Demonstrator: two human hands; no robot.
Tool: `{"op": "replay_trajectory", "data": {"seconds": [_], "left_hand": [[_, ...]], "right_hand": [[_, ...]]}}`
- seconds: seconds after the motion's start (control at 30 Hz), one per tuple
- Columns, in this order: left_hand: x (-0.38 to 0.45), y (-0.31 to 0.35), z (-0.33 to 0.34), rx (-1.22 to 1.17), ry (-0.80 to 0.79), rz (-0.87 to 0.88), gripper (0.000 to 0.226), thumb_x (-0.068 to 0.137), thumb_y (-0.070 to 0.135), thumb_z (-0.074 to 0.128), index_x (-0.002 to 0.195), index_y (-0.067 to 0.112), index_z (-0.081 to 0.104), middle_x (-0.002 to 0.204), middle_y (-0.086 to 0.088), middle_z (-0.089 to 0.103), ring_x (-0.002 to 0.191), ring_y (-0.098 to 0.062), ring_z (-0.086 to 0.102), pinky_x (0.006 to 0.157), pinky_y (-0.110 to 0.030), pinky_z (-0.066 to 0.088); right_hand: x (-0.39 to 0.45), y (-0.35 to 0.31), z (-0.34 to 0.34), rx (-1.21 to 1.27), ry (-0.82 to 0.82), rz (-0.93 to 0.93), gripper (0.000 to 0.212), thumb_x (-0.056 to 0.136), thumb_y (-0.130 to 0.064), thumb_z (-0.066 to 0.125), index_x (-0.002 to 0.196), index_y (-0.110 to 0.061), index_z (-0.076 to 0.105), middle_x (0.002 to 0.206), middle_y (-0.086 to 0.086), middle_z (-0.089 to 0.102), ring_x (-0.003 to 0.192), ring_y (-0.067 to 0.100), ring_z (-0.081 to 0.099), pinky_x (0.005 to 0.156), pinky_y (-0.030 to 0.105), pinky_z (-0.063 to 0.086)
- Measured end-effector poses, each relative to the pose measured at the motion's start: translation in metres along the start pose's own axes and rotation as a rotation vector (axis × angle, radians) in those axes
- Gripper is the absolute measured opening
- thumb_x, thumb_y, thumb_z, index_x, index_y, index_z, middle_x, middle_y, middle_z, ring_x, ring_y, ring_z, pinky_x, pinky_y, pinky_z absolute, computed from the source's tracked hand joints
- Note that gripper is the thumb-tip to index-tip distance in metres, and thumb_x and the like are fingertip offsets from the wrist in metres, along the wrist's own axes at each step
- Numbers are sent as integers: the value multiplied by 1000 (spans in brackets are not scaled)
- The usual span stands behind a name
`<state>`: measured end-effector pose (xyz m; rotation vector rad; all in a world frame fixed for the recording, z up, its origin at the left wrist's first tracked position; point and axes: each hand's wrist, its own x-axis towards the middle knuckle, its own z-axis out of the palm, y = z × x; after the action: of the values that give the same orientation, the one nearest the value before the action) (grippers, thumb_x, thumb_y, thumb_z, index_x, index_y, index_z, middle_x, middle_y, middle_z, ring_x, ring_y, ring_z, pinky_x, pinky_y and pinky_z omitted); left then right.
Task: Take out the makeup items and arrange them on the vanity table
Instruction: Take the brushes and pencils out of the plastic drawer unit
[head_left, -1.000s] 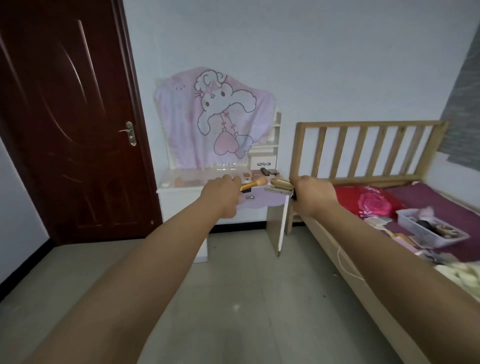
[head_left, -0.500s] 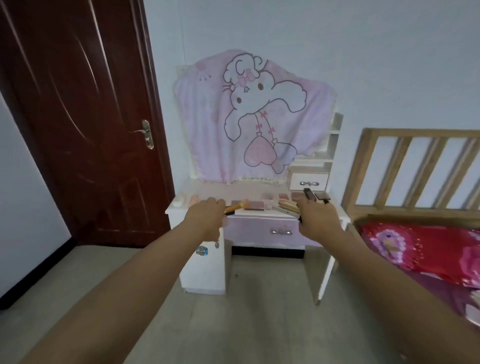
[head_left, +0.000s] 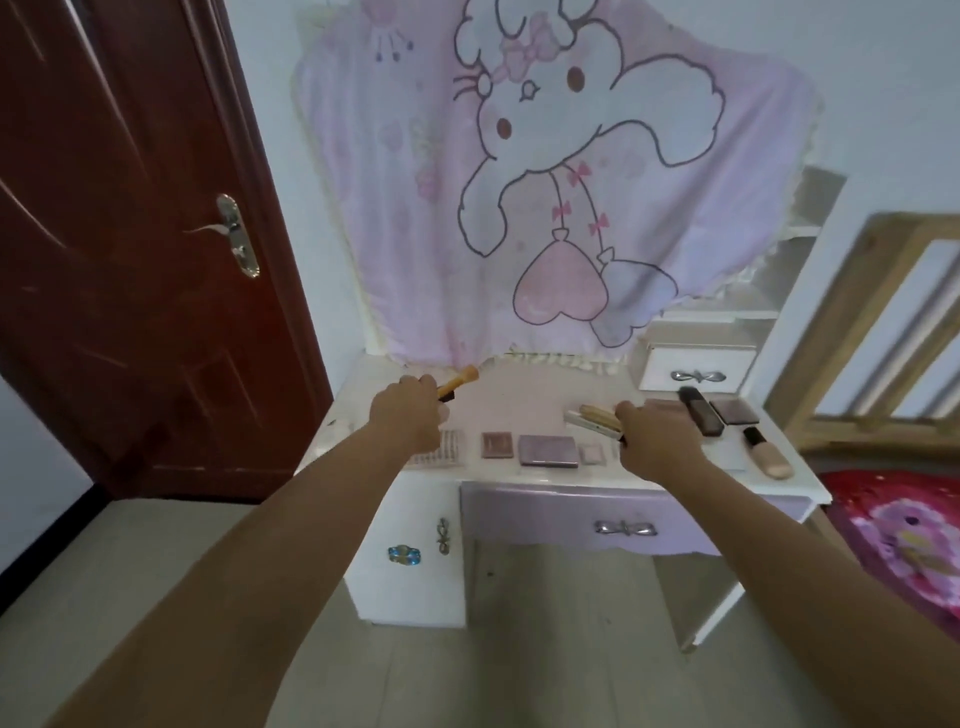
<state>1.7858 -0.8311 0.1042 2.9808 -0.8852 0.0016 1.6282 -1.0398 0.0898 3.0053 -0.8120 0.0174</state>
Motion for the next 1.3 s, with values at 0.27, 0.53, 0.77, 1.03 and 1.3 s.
{"op": "replay_trajectory", "data": {"seconds": [0.27,0.53,0.77,1.03,1.3], "left_hand": [[146,51,90,-399,-314,-105,24,89,15,41,110,3,46,98,-9,46,87,-23,52,73,-33,47],[224,62,153,-802,-484,-399,8,89,10,42,92,5,47,83,-7,42,68,-21,47,55,-24,39],[268,19,183,-936,-562,-597,14,90,14,48,79,5,45,75,-6,48,61,-21,53,49,-25,42],[323,4,203,-1081,-506,-549,39,92,27,47,120,0,41,110,-13,55,87,-25,53,62,-27,42],[345,-4,210,-1039,-723,-239,43,96,21,42,135,4,36,135,-17,45,121,-30,45,95,-30,37]], "right_hand": [[164,-1,80,614,-275,258,19,82,-5,53,98,-6,42,82,7,47,70,23,53,49,24,40],[258,-40,161,1062,-508,472,31,81,-3,57,109,3,47,87,16,48,77,27,49,51,27,39],[301,-81,200,1083,-467,482,36,85,-5,55,119,2,43,81,11,49,68,23,50,49,27,40],[337,-110,225,1070,-298,662,44,81,-5,58,123,-3,43,112,19,56,93,35,58,82,45,52],[354,-112,217,1123,-36,846,53,89,-12,49,139,-11,30,129,14,49,98,20,49,85,30,41]]}}
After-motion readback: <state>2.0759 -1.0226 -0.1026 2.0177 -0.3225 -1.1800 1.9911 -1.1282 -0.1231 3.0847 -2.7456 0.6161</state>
